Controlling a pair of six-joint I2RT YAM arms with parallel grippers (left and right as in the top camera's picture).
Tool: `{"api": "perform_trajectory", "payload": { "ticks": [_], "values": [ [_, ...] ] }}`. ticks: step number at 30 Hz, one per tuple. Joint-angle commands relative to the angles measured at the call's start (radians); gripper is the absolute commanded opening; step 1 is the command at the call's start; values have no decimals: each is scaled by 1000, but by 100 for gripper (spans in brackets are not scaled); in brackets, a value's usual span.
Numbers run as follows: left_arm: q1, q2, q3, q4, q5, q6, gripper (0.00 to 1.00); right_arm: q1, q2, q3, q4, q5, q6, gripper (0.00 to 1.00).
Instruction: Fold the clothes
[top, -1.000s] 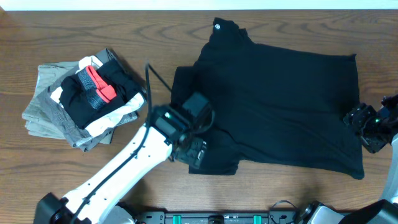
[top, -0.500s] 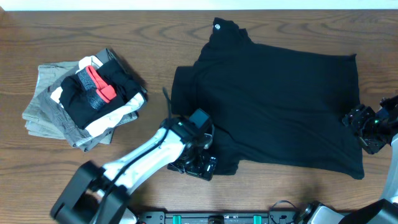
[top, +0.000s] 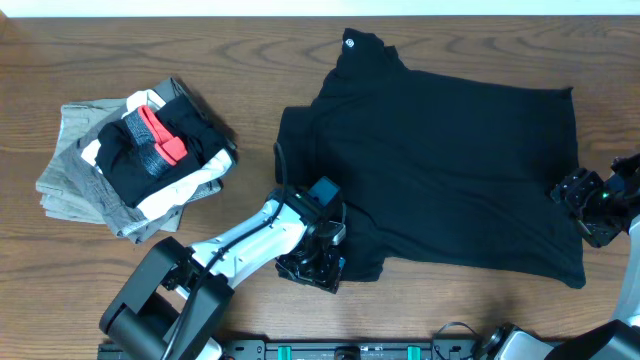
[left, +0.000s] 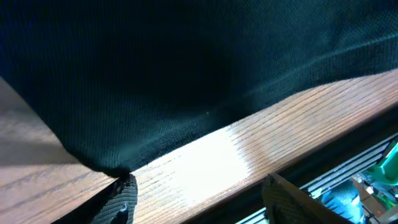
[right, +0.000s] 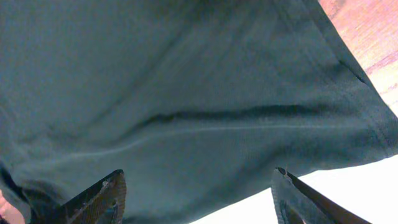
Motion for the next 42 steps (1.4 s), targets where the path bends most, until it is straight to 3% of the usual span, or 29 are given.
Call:
{"api": "perform_trajectory", "payload": {
  "ticks": [1, 6, 16, 19, 22, 23, 30, 42],
  "values": [
    [37, 4, -4, -2, -30, 35, 67, -6, 1, -5, 2, -7, -2, 73],
    [96, 6, -4, 3, -159, 45, 67, -6, 1, -5, -1, -7, -2, 73],
    [77, 100, -4, 8, -90, 134, 66, -6, 1, -5, -10, -8, -1, 72],
    [77, 99, -3, 2, -87, 143, 38, -6, 1, -5, -10, -6, -2, 71],
    [77, 86, 5, -2, -87, 143, 19, -6, 1, -5, -4, 24, -1, 72],
    [77, 82, 10, -8, -87, 143, 6, -6, 1, -5, -1, 41, -1, 72],
    [92, 27, 97, -142, -87, 142, 6, -15, 6, -11, 13, 153, 23, 85],
    [169, -180, 151, -253, -90, 142, 6, -222, 79, -220, 155, 146, 114, 79]
  ]
}}
